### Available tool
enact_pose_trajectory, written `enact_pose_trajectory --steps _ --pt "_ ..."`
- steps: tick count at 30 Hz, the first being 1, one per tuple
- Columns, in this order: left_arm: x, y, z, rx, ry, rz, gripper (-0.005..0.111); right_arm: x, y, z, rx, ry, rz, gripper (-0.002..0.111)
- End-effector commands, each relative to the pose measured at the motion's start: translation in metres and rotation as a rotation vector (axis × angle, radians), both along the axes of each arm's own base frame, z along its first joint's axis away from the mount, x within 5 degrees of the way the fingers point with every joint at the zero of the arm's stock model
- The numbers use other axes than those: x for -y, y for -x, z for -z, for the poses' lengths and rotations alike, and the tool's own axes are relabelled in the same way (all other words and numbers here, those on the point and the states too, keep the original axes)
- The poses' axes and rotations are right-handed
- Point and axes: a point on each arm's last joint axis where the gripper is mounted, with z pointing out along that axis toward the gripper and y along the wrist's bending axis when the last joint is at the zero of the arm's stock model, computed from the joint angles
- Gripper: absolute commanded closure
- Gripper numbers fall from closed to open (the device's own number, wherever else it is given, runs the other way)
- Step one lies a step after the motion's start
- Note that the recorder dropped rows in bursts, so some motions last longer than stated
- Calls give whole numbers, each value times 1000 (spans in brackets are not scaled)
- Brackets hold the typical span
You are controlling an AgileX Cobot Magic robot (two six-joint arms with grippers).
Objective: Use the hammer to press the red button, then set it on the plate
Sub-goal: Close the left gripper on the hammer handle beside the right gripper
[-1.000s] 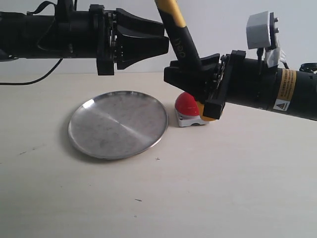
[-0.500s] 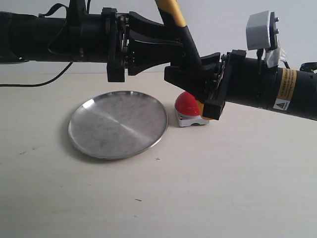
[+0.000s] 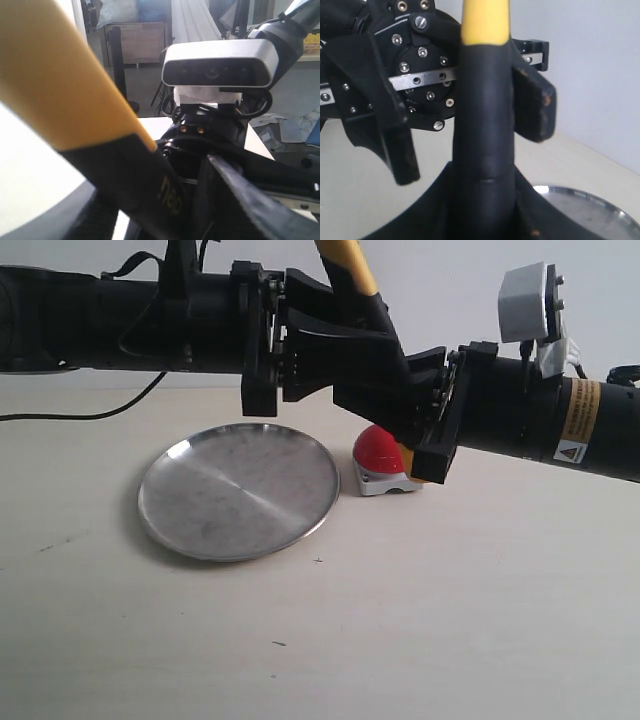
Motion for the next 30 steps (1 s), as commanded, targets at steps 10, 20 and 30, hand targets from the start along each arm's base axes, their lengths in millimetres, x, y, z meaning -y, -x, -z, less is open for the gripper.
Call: enact_pose_trajectory --steps 10,20,30 --pt "13 13 -4 0 20 68 56 -2 4 -10 70 -31 -53 108" --pt "14 11 -9 11 27 68 71 -2 4 -9 67 -26 -60 108" --pt "14 11 -11 12 29 68 107 -2 4 -10 48 -38 -56 108"
